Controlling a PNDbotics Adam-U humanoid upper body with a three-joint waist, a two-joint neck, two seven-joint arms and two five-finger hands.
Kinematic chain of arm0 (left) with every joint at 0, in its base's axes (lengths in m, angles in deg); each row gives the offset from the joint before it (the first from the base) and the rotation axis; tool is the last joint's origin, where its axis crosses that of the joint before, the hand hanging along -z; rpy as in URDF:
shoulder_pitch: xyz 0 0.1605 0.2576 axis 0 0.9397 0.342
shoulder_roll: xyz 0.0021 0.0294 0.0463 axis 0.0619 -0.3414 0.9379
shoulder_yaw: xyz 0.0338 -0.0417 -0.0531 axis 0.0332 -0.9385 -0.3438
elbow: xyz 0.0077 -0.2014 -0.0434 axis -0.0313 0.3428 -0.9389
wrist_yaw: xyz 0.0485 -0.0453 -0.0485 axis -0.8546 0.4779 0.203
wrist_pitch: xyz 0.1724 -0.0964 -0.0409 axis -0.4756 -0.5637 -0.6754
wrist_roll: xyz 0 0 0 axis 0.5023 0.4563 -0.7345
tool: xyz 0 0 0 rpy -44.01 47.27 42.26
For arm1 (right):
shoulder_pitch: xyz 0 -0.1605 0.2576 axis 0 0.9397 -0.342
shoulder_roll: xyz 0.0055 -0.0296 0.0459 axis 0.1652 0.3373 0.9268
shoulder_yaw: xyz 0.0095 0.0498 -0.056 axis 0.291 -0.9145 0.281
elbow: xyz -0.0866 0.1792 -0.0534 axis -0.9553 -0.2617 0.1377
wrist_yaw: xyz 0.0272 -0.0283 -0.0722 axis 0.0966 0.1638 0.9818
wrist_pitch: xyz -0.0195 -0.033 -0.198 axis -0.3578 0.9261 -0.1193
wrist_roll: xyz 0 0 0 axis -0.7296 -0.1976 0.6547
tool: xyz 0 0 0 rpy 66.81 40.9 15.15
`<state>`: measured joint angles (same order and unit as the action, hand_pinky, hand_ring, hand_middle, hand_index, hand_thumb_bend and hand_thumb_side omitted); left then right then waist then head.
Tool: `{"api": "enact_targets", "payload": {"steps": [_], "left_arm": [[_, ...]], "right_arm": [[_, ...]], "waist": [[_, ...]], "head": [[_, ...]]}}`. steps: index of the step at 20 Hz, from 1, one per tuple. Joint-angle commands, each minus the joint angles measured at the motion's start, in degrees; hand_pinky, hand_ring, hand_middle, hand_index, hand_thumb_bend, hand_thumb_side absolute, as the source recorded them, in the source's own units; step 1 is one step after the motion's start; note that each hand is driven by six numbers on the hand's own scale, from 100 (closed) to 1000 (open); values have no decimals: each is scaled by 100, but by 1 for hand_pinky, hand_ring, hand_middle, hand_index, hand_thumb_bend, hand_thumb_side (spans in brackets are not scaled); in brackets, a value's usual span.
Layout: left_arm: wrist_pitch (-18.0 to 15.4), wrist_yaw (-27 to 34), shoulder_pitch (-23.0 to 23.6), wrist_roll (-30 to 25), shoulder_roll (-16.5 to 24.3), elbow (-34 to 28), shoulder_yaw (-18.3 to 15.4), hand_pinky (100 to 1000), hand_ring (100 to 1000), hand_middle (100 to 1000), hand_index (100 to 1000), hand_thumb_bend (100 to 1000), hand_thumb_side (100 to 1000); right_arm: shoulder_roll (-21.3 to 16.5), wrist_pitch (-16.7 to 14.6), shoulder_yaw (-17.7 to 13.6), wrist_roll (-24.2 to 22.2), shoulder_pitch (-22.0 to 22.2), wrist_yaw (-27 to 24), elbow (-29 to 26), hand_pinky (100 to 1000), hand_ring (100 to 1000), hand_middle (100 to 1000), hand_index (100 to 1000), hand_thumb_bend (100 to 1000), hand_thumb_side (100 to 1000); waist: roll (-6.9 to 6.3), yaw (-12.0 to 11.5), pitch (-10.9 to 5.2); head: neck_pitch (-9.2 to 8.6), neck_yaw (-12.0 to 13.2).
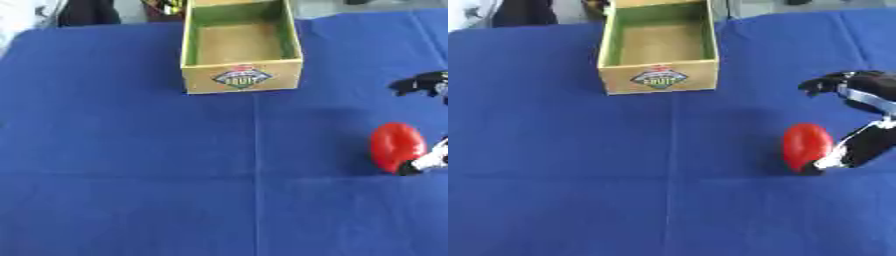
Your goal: Pick up objects on the table and place them in the box.
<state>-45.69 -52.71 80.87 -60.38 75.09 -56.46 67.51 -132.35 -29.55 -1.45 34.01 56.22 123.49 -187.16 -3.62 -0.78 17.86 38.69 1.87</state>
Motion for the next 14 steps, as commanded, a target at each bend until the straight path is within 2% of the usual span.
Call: {"api": "enact_targets", "payload": {"steps": [1, 7, 14], "left_arm": [[13, -26, -52, 5, 50, -126, -25, 409, 549, 546, 830, 478, 898], [26, -43, -52, 22, 44, -126, -42, 409, 548, 547, 829, 477, 896], [34, -56, -54, 27, 32, -126, -43, 409, 547, 546, 828, 475, 890]], "right_arm": [[-192, 6, -42, 25, -88, 31, -24, 832, 907, 834, 988, 824, 465], [-186, 12, -67, 43, -81, 22, -29, 833, 908, 835, 989, 830, 470], [-208, -39, -3, -104, -107, 28, 44, 834, 908, 838, 989, 812, 398]], "waist": [[32, 5, -79], [49, 7, -85], [48, 2, -75]], "head": [[-61, 5], [-89, 24], [-133, 12]]}}
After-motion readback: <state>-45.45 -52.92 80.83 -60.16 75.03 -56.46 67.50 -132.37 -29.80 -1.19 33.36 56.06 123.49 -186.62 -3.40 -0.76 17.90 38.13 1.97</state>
